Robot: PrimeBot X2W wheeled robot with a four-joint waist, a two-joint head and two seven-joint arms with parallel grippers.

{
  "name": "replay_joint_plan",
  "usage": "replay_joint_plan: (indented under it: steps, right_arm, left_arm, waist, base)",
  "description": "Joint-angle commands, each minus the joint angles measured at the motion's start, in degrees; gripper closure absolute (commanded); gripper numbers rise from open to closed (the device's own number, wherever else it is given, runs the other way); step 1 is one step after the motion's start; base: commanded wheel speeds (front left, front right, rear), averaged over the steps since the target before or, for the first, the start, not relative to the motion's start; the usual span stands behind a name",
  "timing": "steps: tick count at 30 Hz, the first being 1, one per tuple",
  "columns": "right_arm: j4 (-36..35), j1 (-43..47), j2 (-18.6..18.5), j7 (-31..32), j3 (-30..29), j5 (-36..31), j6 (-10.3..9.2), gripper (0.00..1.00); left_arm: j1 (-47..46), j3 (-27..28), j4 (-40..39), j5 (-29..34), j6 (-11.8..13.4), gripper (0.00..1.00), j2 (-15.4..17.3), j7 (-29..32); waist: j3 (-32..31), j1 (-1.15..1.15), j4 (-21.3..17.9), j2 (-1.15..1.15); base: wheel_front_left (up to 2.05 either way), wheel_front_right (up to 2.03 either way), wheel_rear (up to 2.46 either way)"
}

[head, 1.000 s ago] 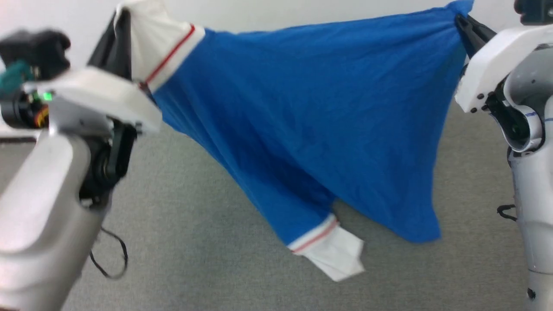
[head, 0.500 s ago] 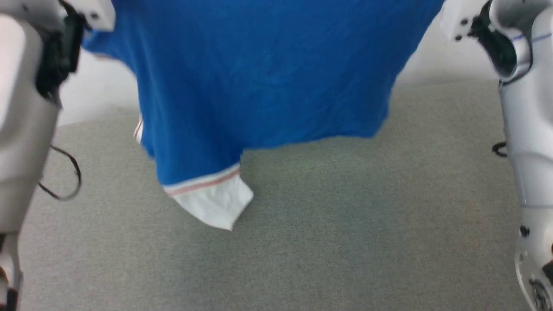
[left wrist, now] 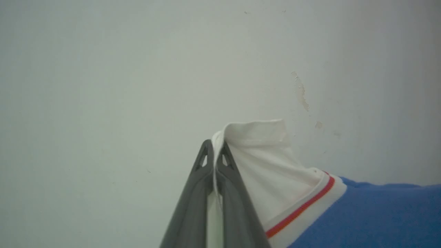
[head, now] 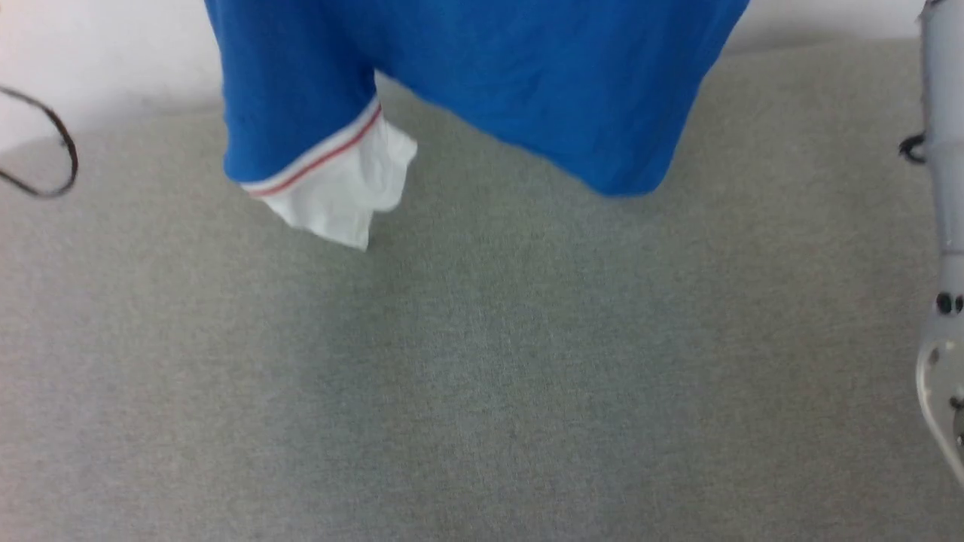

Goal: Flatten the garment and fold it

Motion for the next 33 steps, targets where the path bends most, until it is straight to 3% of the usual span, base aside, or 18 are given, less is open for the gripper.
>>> replay_joint_plan:
  steps: [1, 11, 19, 24, 33]
  right_arm:
    - [0.5, -2.4, 0.2, -1.1, -0.9, -1.5, -0.11, 1.00]
    - [0.3, -12.6, 1.3, -10.7, -6.3, -10.5, -0.11, 1.00]
    - [1.1, -14.6, 0.5, -15.9, -10.1, -16.1, -0.11, 1.00]
    - [0.6, -14.8, -0.5, -18.9, -12.1, -18.9, -0.11, 1.00]
    - [3.4, -9.3, 0.4, -26.0, -11.7, -21.7, -0.11, 1.00]
  left_arm:
    - [-2.6, 0.5, 0.7, 0.7, -0.9, 1.00, -0.3, -1.7]
    - [-13.3, 1.3, 1.4, 4.5, -2.5, 1.00, -1.1, -15.3]
    - [-15.9, 4.4, -4.5, 8.1, -4.3, 1.00, -1.3, -18.0]
    - [-12.4, 7.6, -9.7, 10.5, -5.5, 1.00, -2.2, -18.0]
    - [3.1, 17.1, -17.3, 14.1, -9.1, 1.00, -4.6, -18.0]
  waist:
    - [8.1, -0.01, -0.1, 0.00]
    - [20.8, -0.01, 0.1, 0.00]
    - [28.1, -0.01, 0.9, 0.00]
    - [31.7, -0.01, 1.6, 0.00]
    - [34.1, -0.01, 1.8, 0.00]
  base:
    - [0.00, 0.00, 0.00]
    - [0.00, 0.00, 0.00]
    - [0.00, 0.00, 0.00]
    - [0.00, 0.00, 0.00]
    - [0.00, 0.00, 0.00]
